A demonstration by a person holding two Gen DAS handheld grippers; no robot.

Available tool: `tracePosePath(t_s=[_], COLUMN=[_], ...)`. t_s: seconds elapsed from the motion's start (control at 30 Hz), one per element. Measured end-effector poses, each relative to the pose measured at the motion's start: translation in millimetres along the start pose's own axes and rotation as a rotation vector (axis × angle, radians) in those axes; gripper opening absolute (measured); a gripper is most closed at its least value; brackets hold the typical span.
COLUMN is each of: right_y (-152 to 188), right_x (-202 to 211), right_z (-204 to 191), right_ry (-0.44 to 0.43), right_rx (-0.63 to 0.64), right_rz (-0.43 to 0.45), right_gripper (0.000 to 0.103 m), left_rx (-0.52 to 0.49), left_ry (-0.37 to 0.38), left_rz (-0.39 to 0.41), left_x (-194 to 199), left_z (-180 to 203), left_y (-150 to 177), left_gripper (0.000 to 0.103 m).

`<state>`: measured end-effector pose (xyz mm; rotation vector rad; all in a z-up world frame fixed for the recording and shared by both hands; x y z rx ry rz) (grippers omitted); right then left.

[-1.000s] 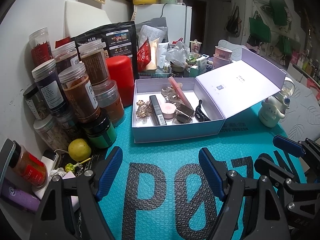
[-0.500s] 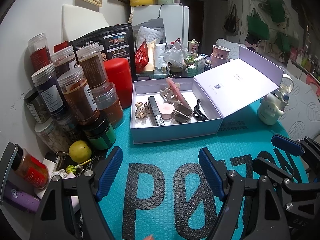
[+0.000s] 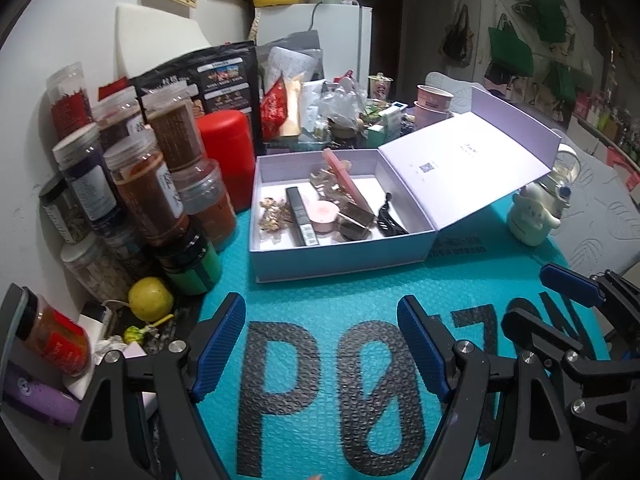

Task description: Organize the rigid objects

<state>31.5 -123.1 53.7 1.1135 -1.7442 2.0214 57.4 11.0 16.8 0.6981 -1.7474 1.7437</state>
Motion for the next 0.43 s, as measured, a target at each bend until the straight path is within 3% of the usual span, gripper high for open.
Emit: tracePosePath(t_s=[0.43], right_y=[0.5], right_x=[-3.4], right_z=[4.3], right_ry=[0.001], right_rx=[-0.02], right_rz=[-0.011], right_gripper=[0.065], left_rx=[-0.015], left_ry=[-0.024], left_rz=[-0.026], left_x=[-7.1], left_z=[3.1], left_y=[3.3], left_gripper=[0.078])
Point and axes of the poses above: each gripper's, at about its wrist camera, not at the fingertips, and x roughly against the way its jaws point, z to its right, y to its underside, the point moved 4 cm from there along -x, roughly the way its jaws point, and after that the axes turned 1 degree about -y, right-handed, at the moved point
